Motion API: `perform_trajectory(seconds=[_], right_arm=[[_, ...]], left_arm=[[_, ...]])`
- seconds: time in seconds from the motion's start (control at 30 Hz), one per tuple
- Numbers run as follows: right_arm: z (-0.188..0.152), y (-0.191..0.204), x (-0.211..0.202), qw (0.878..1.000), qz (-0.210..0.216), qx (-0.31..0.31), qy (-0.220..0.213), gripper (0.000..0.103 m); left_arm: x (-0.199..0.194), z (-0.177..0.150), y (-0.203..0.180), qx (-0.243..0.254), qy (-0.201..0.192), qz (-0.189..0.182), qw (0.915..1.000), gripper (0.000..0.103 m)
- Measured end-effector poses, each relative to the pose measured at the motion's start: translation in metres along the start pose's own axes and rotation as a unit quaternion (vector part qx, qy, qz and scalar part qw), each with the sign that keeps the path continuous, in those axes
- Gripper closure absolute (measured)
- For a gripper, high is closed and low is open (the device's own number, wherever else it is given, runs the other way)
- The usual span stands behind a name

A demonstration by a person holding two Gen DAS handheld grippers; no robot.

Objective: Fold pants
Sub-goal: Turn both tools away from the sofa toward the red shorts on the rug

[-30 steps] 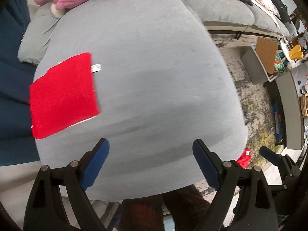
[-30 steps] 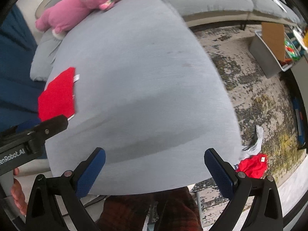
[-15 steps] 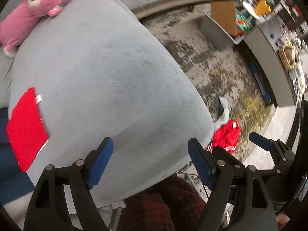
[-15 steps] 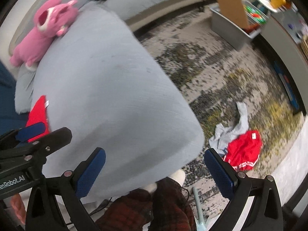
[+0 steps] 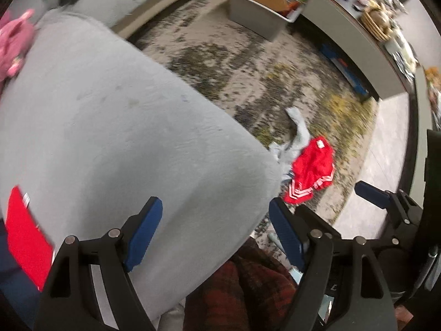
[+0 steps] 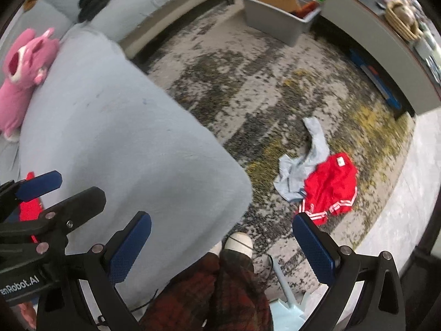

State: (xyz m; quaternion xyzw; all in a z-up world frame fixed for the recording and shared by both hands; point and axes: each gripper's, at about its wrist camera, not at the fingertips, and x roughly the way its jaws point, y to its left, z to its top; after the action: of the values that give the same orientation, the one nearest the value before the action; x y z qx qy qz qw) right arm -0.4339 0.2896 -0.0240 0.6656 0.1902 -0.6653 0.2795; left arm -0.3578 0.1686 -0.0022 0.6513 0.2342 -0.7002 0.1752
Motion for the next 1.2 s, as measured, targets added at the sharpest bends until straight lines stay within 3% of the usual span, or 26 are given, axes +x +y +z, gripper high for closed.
perform_trajectory(seconds=[0.33, 0.67, 0.87, 1.03, 1.2], right_arm=[[-0.019, -0.040, 0.000, 0.997, -0.029, 0.070, -0.006, 0.002], [-0.034, -0.105, 0.003, 0.991, -0.038, 0.129, 0.001, 0.002], [-0.039, -0.140, 0.009, 0.990, -0.031, 0.141, 0.007, 0.002], [-0.045, -0.171, 0.011, 0.987, -0.015, 0.161, 0.012, 0.002], [-0.046, -0.199, 0.010, 0.985, -0.014, 0.174, 0.008, 0.002]], left_arm=[[0.013, 0.011, -0.040, 0.094, 0.026, -0.034, 0.9947, 0.025], [0.025, 0.018, -0.107, 0.154, 0.007, -0.030, 0.9876, 0.025], [0.044, 0.019, -0.152, 0.187, 0.016, -0.013, 0.9821, 0.025], [0.051, 0.024, -0.187, 0.204, 0.014, 0.032, 0.9784, 0.025], [0.057, 0.035, -0.208, 0.186, 0.017, 0.037, 0.9817, 0.025]])
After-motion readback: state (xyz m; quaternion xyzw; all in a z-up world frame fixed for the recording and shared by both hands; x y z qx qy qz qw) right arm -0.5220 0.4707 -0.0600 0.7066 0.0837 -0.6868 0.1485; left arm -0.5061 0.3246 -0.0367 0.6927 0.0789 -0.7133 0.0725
